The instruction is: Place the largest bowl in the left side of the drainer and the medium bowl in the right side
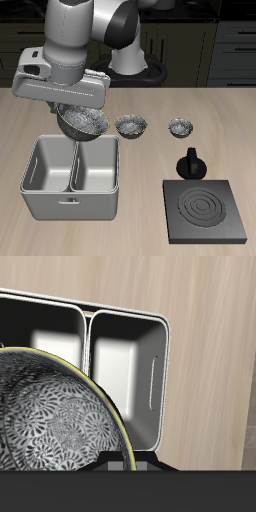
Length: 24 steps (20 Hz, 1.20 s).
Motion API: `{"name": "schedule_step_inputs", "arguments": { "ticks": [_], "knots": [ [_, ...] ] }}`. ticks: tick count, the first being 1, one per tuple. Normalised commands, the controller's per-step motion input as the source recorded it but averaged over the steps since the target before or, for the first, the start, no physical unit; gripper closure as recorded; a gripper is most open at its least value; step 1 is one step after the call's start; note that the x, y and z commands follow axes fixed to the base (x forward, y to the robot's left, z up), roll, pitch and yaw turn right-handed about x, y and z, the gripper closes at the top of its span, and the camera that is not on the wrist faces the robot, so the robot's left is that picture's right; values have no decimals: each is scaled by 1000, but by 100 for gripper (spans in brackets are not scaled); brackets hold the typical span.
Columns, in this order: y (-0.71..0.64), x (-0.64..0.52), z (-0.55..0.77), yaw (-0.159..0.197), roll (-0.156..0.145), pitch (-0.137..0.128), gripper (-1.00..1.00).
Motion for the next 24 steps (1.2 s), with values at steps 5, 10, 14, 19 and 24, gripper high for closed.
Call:
{"name": "schedule_step_inputs", "arguments": {
  "ticks": [5, 10, 14, 19, 24],
  "knots": [
    [-48, 6, -174, 31, -12, -5, 100],
    [-36, 59, -296, 14, 3, 38, 100],
    [24, 21, -256, 12, -7, 26, 100],
    [8, -18, -138, 33, -9, -1, 100],
    [243, -146, -62, 64, 82, -26, -100]
  ]
}}
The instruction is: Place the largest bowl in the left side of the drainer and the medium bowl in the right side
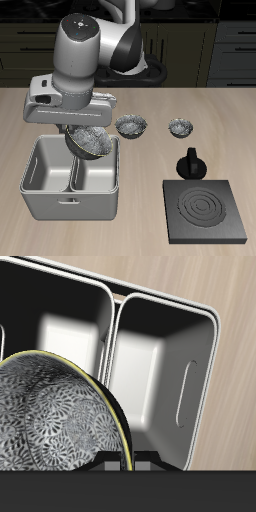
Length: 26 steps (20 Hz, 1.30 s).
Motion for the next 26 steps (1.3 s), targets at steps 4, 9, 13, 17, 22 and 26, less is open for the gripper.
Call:
{"name": "schedule_step_inputs", "arguments": {
  "ticks": [4, 9, 13, 17, 22, 26],
  "knots": [
    [298, -287, 55, 8, 86, 4, -100],
    [6, -100, 87, 11, 13, -13, -100],
    [4, -216, 299, -2, 18, -57, -100],
    [28, -161, 304, 19, 14, -73, -100],
    [-75, -269, 217, -45, 17, -63, -100],
    [-103, -503, 44, -1, 51, -98, -100]
  ]
}}
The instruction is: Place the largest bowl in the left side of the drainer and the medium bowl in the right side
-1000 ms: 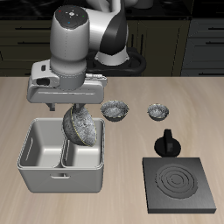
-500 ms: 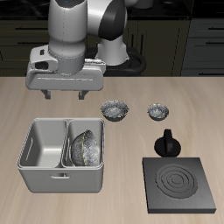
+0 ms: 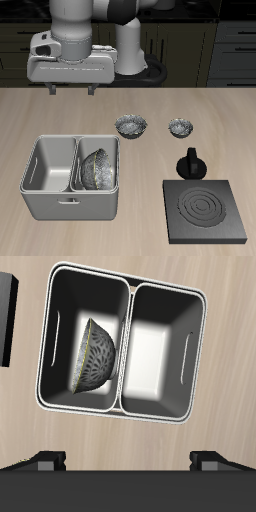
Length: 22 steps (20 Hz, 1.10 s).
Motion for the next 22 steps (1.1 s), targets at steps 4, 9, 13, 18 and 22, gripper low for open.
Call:
{"name": "schedule_step_inputs", "arguments": {
  "ticks": [4, 9, 13, 18, 22],
  "knots": [
    [-73, -429, -151, -10, 17, -52, -100],
    [-34, -444, -311, -32, 45, -26, -100],
    [32, -377, -204, -31, 19, -29, -100],
    [-36, -524, -248, 46, -24, -93, -100],
    [108, -554, -114, 10, 33, -68, -100]
  ]
}}
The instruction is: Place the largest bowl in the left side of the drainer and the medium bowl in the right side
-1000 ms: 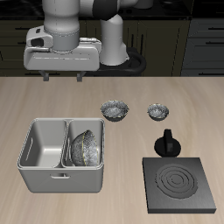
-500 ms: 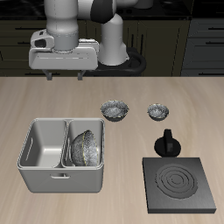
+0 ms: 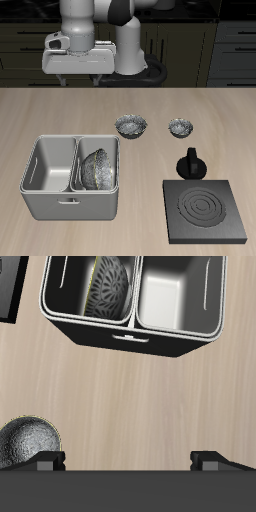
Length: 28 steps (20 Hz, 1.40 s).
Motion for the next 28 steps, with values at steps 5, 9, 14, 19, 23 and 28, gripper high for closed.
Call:
{"name": "schedule_step_inputs", "arguments": {
  "ticks": [5, 9, 14, 19, 23, 28],
  "knots": [
    [232, -313, -209, -4, 3, -16, -100],
    [300, -174, -321, 5, -10, -31, -100],
    [144, -21, -216, -13, -15, 4, -100],
    [123, 27, -201, -59, 24, 23, -100],
    [125, -86, -261, -21, 27, -25, -100],
    [71, -123, -389, -3, 2, 33, -100]
  ]
}}
